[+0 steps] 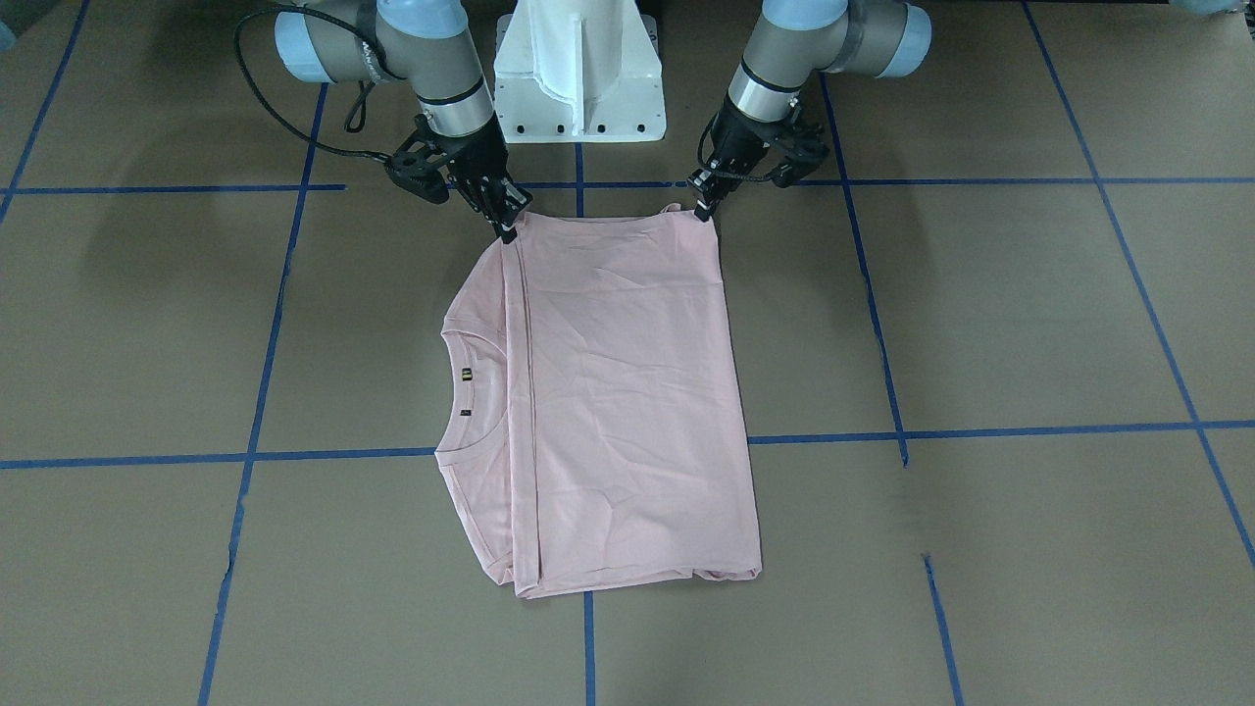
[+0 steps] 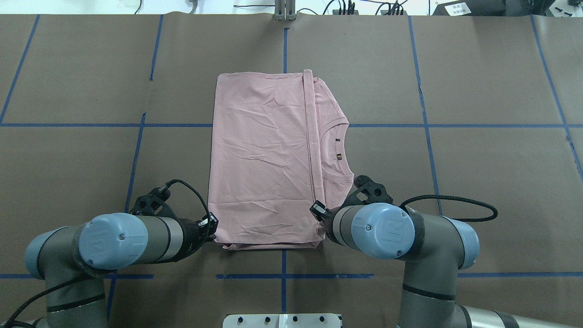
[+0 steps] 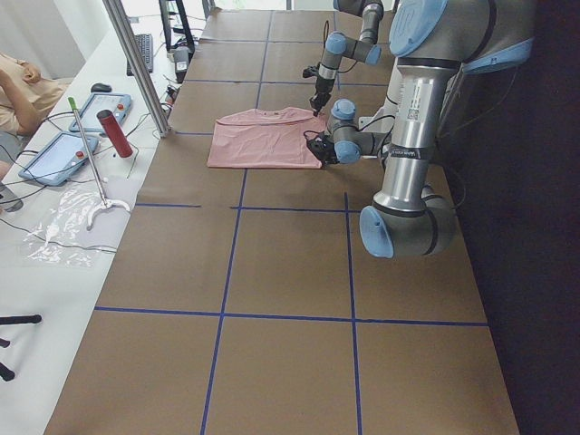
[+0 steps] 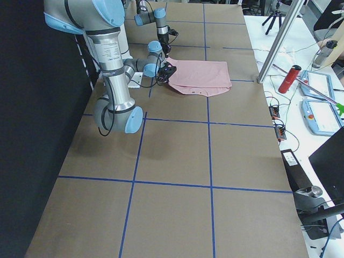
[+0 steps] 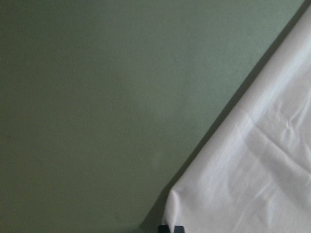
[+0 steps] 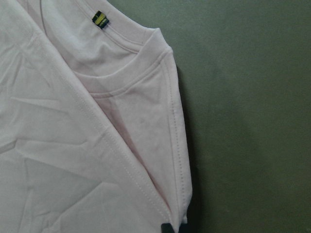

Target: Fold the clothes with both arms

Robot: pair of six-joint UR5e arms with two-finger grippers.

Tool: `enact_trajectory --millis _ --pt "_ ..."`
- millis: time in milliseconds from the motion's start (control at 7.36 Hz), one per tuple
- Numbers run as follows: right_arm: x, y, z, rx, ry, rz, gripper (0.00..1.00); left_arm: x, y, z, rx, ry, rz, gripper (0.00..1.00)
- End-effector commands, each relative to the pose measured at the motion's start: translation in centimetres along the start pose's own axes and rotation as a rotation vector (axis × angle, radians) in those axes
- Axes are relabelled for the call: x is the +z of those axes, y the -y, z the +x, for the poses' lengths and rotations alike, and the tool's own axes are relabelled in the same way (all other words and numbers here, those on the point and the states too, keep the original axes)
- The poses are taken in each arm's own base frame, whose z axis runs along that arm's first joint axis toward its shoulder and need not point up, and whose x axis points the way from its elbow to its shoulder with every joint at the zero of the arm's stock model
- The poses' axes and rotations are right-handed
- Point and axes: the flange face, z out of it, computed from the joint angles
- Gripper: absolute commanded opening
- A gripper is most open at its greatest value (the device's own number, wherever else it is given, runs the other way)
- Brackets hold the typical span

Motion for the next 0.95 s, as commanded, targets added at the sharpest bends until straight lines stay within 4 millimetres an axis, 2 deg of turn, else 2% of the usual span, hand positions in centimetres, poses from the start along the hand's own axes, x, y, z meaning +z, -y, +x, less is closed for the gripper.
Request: enact_trajectory --millis 0,136,272,408,543,815 --pt "-6.8 0.7 0.7 0.003 0.054 -0.033 0.0 -8.4 -1.9 2.2 -0.007 -0.071 -0.046 0.0" --pt "-11.1 1.0 -0.1 0.007 0.055 -0.037 0.0 -10.3 -2.3 3.3 -0.009 -0.094 -0.052 0.0" --pt "-10.9 4.1 -2.3 0.012 0.052 -0.001 0.0 -10.7 1.8 6.7 -0.039 -0.147 0.031 0.0" --pt "-10.7 7.0 -6.3 -0.001 0.061 0.015 0.0 -8.3 5.1 11.7 -0.072 -0.166 0.11 0.0" --pt "-9.7 10.1 -10.0 0.038 0.061 0.053 0.0 -5.0 7.6 13.8 -0.039 -0.131 0.167 0.0" --pt "-7.2 14.7 -15.3 0.065 0.021 0.095 0.0 -4.7 12.6 16.0 0.002 -0.129 0.252 0.0"
